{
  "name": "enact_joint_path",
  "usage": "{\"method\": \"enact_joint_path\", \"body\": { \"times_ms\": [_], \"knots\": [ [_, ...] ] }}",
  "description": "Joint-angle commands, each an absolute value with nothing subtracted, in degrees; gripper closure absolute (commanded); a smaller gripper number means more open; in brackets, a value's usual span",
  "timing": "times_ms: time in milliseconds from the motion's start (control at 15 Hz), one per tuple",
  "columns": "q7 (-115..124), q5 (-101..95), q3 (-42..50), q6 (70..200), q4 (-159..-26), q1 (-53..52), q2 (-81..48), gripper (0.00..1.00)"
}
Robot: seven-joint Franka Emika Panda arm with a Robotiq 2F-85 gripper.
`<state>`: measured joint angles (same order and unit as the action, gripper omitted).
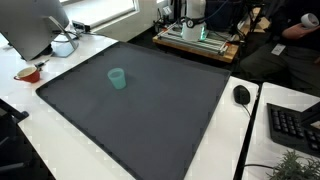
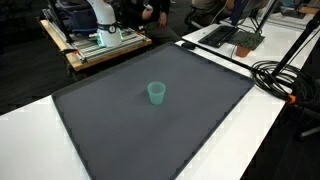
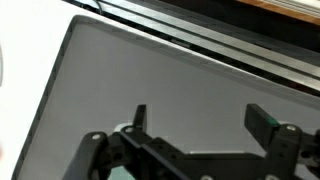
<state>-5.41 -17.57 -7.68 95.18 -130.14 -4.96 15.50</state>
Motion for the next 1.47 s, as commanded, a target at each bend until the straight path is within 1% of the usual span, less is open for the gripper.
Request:
{"method": "enact_joint_path", "body": {
  "times_ms": [0,333,400,667,800,933,1133,1400],
  "knots": [
    [-12.1,-22.6,-7.8,97.4,-130.0,-6.8,12.4,0.00],
    [-23.0,-28.8,-7.1,102.6,-131.3,-7.3,9.2,0.00],
    [-19.0,-26.0,-7.4,100.9,-130.5,-7.3,9.8,0.00],
    [-21.7,-27.6,-7.3,101.7,-130.6,-7.2,8.5,0.00],
    [-28.0,-29.5,-7.6,101.4,-131.1,-7.9,6.0,0.00],
    [-32.6,-28.6,-7.2,105.3,-133.2,-8.1,5.1,0.00],
    [-39.4,-28.8,-7.4,107.9,-134.9,-8.2,2.6,0.00],
    [-49.1,-30.4,-7.2,107.9,-136.8,-7.4,-0.4,0.00]
  ]
}}
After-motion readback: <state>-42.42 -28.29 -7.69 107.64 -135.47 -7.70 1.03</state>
